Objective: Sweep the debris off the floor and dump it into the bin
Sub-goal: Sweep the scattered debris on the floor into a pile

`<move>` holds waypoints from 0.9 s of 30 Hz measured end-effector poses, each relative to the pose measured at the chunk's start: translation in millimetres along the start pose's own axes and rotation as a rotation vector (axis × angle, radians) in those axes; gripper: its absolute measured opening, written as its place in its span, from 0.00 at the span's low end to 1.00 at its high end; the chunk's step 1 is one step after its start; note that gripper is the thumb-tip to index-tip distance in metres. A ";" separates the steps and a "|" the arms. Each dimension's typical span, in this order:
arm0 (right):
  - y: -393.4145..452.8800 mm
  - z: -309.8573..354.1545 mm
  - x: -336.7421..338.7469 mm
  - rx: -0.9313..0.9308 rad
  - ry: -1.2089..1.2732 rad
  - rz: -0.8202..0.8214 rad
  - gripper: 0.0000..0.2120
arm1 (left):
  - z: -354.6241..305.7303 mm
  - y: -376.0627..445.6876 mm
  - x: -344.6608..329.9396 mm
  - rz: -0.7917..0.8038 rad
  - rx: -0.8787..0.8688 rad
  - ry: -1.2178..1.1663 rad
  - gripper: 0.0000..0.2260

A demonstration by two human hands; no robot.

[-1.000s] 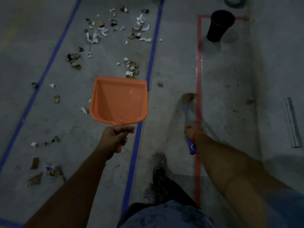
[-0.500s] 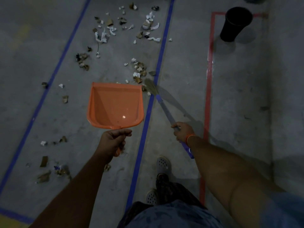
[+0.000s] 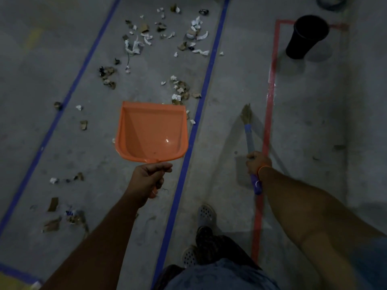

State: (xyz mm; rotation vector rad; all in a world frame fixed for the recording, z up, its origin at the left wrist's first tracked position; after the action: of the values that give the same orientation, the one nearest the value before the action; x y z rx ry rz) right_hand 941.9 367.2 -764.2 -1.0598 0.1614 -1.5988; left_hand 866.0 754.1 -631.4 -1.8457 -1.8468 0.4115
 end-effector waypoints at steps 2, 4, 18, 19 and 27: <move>-0.3 0.8 -10.8 -0.010 -0.032 0.049 0.11 | 3.8 0.9 3.6 0.000 -0.005 0.004 0.13; -9.6 5.8 -25.9 -0.007 -0.051 0.093 0.14 | 7.7 0.2 9.7 -0.008 -0.007 0.001 0.13; -119.1 53.3 -174.5 0.188 -0.133 0.459 0.13 | 67.2 -82.0 88.0 -0.172 -0.011 -0.105 0.14; -130.2 51.1 -181.8 0.200 -0.138 0.472 0.14 | 77.0 -93.9 96.6 -0.188 -0.014 -0.110 0.14; -237.9 18.8 -218.4 0.255 -0.120 0.560 0.16 | 152.5 -200.4 152.7 -0.243 0.016 -0.134 0.15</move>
State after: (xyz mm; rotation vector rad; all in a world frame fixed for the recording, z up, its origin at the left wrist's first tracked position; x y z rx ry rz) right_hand 771.0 639.1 -725.4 -0.8164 0.1523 -1.0178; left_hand 620.9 917.5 -630.8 -1.5909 -2.1212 0.4700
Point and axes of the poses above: each hand's wrist, its own y-axis towards the middle knuckle, its own x-axis out of the back of the hand, z = x × y, the point moved 3 cm from there along y, towards the middle knuckle, and after that the axes turned 8 degrees about y, right-handed, at the moved point
